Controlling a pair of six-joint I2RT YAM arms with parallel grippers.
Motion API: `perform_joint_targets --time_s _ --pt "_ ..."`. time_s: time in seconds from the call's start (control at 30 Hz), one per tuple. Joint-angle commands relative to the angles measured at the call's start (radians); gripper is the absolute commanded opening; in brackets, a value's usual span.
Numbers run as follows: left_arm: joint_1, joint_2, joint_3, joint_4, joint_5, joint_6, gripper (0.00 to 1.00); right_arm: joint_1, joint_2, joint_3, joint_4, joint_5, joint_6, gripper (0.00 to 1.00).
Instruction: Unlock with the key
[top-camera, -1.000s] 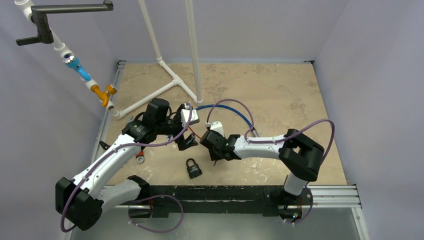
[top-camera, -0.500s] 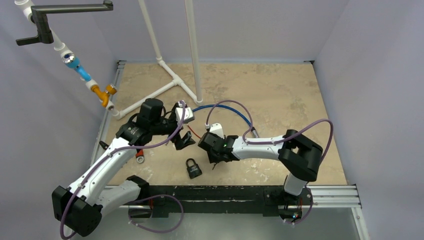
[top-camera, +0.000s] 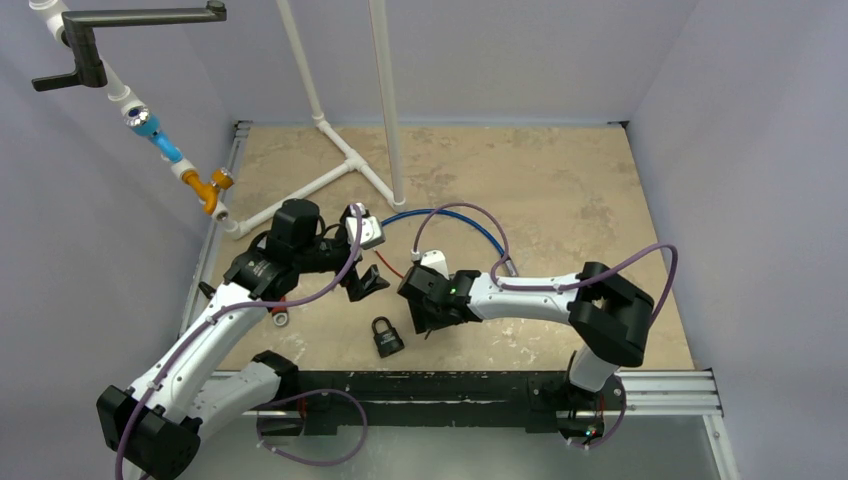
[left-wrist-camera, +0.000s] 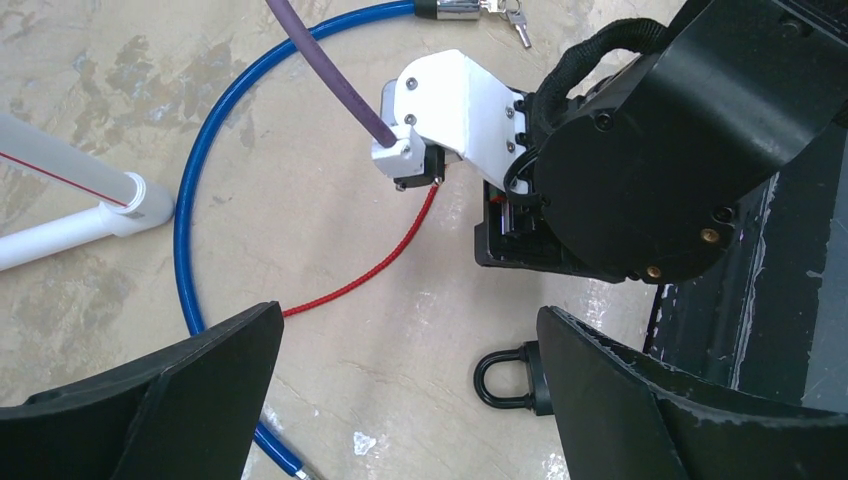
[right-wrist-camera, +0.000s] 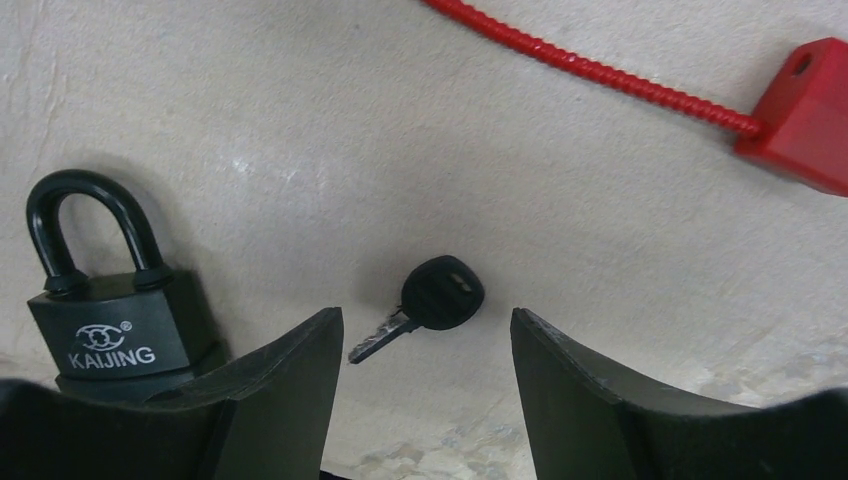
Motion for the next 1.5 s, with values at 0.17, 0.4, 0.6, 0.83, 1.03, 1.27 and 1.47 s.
perform_joint_targets --time_s 0.17,0.4,0.6,0.83,1.03,1.27,1.47 --pt "0.007 -0.017 0.004 0.022 0.022 0.002 0.99 0.007 0.044 0.024 0.043 -0.094 0.007 0.59" --pt "0.007 -0.023 0.003 0.031 0.022 -0.001 0.99 0.007 0.064 0.023 0.072 -0.114 0.006 0.58" --pt "0.008 -0.029 -0.005 0.03 0.025 -0.001 0.98 0.007 0.105 0.081 0.047 -0.054 -0.016 0.53" --pt "0.008 -0.027 -0.007 0.034 0.026 -0.002 0.97 0.012 0.112 0.066 0.041 -0.033 -0.017 0.38" --pt "0.008 -0.028 -0.012 0.038 0.031 -0.008 0.97 0.045 0.123 0.066 0.022 -0.007 -0.031 0.36" --pt "0.008 -0.033 0.003 0.026 0.031 -0.012 1.0 0.04 0.088 0.092 0.013 0.027 -0.042 0.0" --pt "0.012 -0.044 0.022 0.062 -0.013 -0.119 1.0 0.0 -0.005 0.121 -0.01 0.074 -0.068 0.0"
